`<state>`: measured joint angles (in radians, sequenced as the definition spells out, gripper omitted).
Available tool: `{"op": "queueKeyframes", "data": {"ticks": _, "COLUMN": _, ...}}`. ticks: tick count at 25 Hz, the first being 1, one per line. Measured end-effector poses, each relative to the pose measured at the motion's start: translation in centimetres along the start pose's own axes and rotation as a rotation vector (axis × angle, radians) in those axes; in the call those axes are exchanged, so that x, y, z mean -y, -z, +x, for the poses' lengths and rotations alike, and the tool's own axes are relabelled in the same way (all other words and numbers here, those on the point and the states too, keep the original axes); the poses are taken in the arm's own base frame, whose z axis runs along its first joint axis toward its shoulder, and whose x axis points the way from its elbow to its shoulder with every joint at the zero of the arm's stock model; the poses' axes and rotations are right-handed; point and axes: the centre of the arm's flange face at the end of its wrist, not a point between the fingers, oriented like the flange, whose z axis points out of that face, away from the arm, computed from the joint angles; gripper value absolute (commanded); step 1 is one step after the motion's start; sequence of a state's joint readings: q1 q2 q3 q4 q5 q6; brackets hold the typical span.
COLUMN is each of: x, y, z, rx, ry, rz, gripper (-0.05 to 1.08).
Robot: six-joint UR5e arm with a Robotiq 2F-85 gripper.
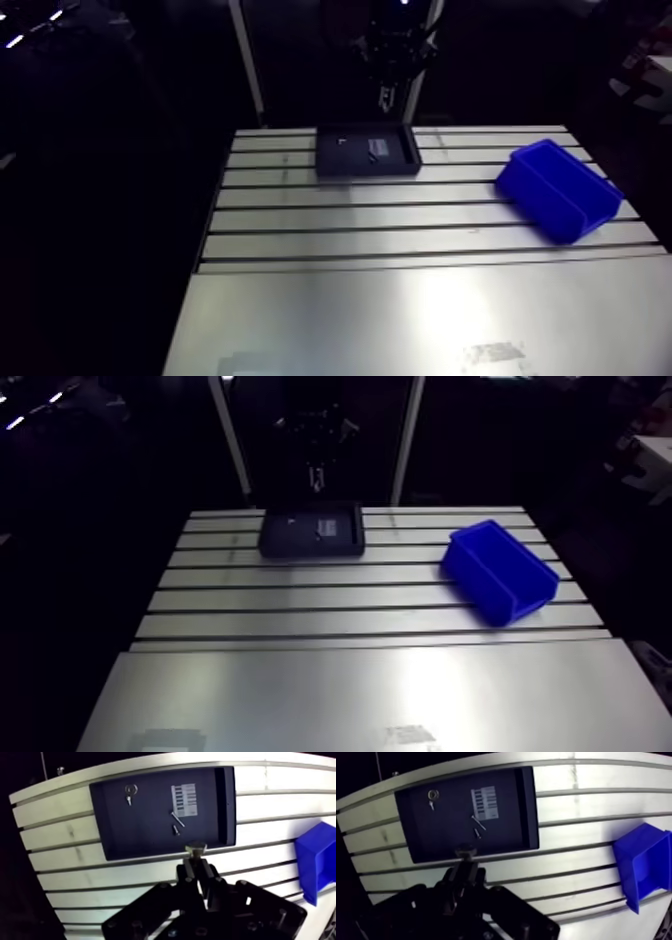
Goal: Pick up the M10 bolt from the tray and put it into the blue bin.
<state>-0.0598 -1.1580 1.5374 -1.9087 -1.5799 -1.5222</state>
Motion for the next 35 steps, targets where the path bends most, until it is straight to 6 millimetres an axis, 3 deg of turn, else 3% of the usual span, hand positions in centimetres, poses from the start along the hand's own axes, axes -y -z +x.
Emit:
{"op": "queueKeyframes", "data": {"ticks": 12, "x": -1.6, "y": 7.8, "z": -6.2, "rx": -0.037, "ry": 0.262, "rz": -0.009, "gripper": 1.06}}
{"op": "queueKeyframes", "data": {"ticks": 23, "x": -7.4, "y": 13.6, "z": -10.6, "rx": -0.087, "ry": 0.439, "rz": -0.030, "gripper": 1.06}}
{"op": "queueKeyframes", "data": {"ticks": 30, "x": -12.4, "y": 15.5, "z": -13.9, "rx": -0.110, "ry": 0.569, "rz": -0.051, "gripper": 1.05}}
{"op": "queueKeyframes", "data": {"ticks": 35, "x": -14.7, "y": 15.1, "z": -15.4, "rx": -0.104, "ry": 0.650, "rz": -0.062, "gripper": 1.05}}
